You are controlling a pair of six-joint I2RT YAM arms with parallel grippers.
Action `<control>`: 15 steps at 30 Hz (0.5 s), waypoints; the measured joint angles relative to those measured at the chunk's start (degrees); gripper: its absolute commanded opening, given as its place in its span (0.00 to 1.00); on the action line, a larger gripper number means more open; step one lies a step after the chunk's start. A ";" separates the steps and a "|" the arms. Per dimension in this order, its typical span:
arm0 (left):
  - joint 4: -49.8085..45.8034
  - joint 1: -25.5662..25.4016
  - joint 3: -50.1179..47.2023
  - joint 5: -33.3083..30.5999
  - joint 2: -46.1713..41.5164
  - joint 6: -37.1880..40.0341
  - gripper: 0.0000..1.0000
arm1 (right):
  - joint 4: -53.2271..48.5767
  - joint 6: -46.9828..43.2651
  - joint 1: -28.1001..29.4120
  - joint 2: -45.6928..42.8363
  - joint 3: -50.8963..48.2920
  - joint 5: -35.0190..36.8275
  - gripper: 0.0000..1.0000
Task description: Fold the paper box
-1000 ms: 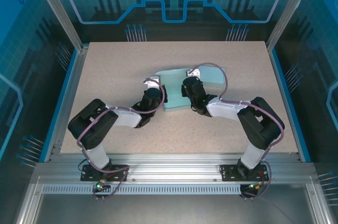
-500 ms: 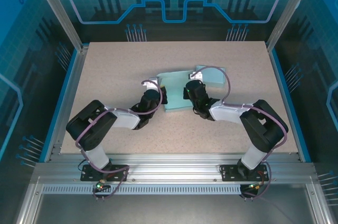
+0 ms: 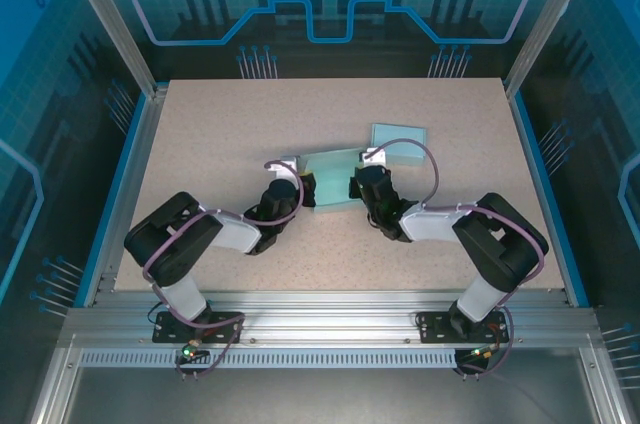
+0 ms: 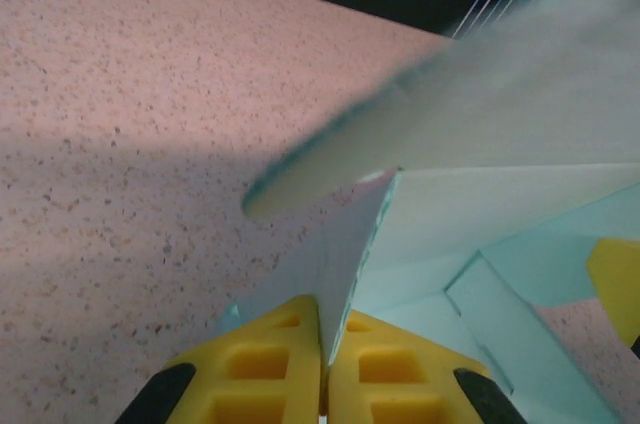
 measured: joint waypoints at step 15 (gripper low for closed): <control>-2.84 -2.27 -5.81 6.88 -2.54 -1.55 0.32 | -2.03 0.26 2.97 0.24 -2.86 -2.05 0.00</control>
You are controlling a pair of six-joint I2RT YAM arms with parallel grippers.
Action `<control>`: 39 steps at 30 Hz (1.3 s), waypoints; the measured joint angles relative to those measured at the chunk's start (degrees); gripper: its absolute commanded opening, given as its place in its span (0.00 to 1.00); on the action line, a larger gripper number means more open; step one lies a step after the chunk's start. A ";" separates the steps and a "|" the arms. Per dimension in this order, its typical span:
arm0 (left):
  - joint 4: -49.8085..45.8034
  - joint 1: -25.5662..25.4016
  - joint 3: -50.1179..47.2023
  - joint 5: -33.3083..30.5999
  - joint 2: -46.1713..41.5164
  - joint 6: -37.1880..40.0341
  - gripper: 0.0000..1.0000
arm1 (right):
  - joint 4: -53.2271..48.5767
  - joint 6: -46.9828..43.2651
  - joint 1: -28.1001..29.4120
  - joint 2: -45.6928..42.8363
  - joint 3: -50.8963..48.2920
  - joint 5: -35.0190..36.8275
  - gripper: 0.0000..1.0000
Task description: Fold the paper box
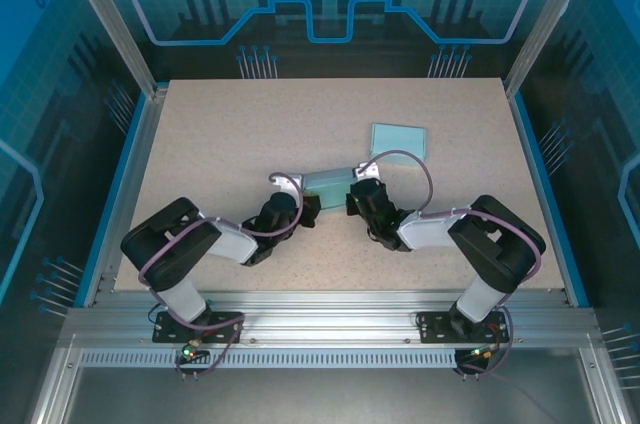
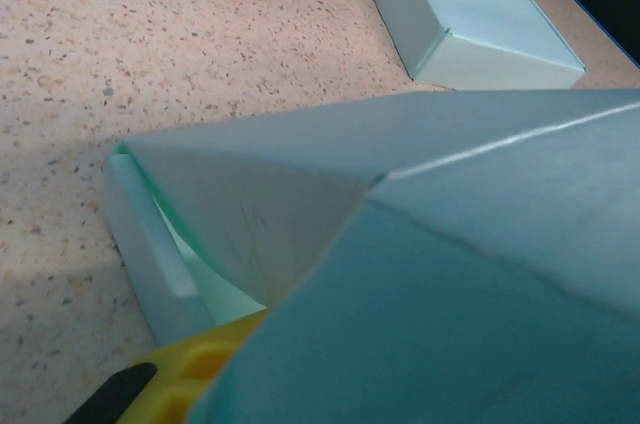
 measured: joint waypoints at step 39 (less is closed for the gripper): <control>-50.86 -2.32 -2.01 -12.61 -56.57 -0.52 0.99 | -16.76 -0.17 3.48 -11.74 0.76 -4.63 1.00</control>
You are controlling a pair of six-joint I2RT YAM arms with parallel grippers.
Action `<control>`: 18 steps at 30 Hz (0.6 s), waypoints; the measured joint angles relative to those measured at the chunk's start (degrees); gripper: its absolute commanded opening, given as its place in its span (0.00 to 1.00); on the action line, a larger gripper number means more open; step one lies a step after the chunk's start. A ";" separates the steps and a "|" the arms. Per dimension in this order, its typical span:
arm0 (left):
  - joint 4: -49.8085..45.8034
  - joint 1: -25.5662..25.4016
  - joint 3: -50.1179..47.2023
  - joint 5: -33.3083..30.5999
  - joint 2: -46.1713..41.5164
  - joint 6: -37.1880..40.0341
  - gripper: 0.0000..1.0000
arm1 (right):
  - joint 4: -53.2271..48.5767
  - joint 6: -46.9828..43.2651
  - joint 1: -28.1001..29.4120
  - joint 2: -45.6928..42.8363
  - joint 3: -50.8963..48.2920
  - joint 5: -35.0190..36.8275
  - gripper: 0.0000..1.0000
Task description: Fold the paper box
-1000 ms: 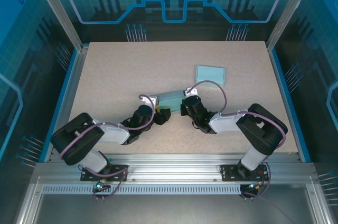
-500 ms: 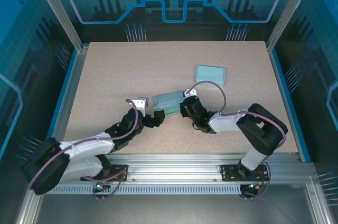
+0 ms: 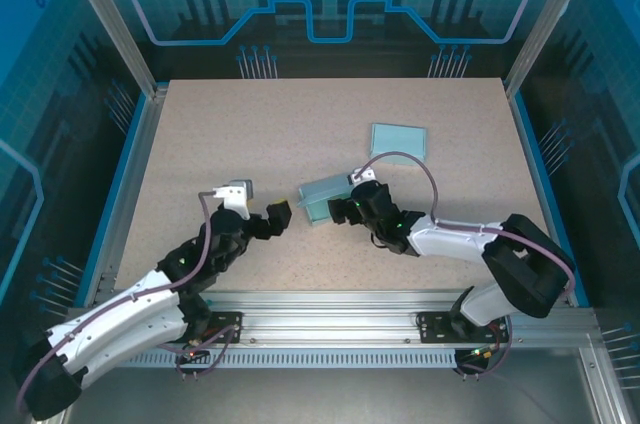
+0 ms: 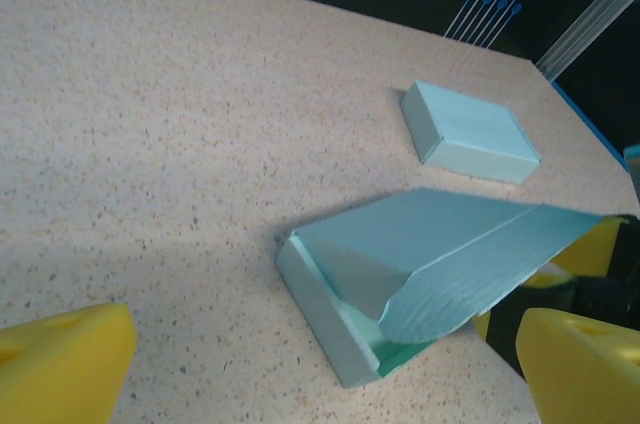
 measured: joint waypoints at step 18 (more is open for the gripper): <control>0.74 3.54 15.72 -7.39 15.13 1.07 0.99 | -24.94 2.54 -6.58 -36.54 0.02 -0.04 1.00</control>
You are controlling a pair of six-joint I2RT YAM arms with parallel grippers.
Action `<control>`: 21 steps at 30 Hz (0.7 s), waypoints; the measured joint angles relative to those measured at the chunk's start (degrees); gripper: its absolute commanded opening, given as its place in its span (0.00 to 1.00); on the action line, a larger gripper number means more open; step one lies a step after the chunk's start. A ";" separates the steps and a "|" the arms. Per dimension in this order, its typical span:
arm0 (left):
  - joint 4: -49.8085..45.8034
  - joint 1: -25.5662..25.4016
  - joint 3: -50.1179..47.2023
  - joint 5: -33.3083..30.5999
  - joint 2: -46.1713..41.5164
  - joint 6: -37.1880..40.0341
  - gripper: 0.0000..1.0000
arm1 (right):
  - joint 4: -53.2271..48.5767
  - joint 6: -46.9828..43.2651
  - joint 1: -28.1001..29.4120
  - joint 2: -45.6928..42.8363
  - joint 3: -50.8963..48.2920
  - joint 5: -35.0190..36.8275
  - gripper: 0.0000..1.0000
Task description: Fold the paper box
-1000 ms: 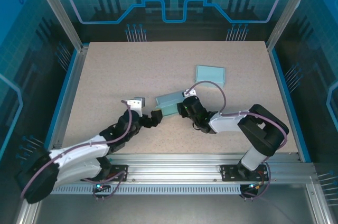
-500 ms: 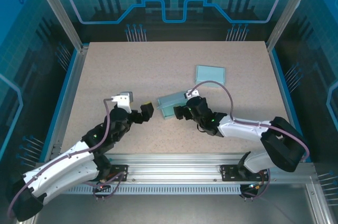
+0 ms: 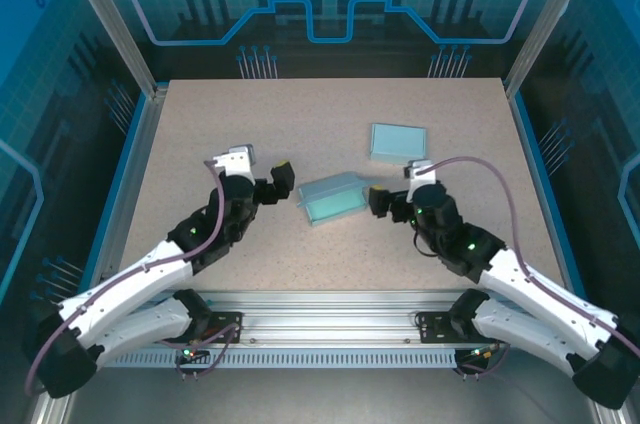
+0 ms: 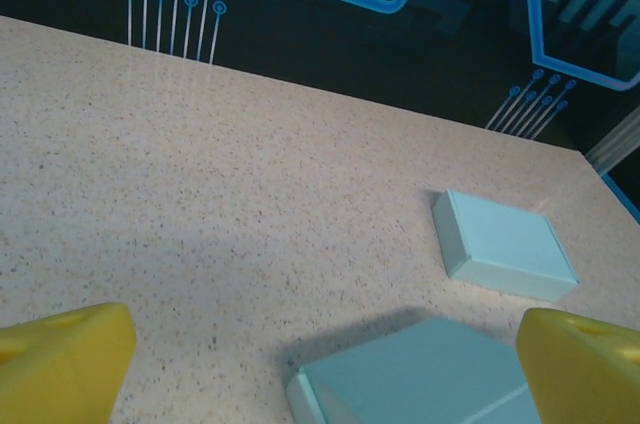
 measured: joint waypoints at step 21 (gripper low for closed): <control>-10.91 5.60 17.40 15.17 30.40 2.08 0.99 | -20.24 -1.68 -10.58 47.52 36.98 -21.75 0.92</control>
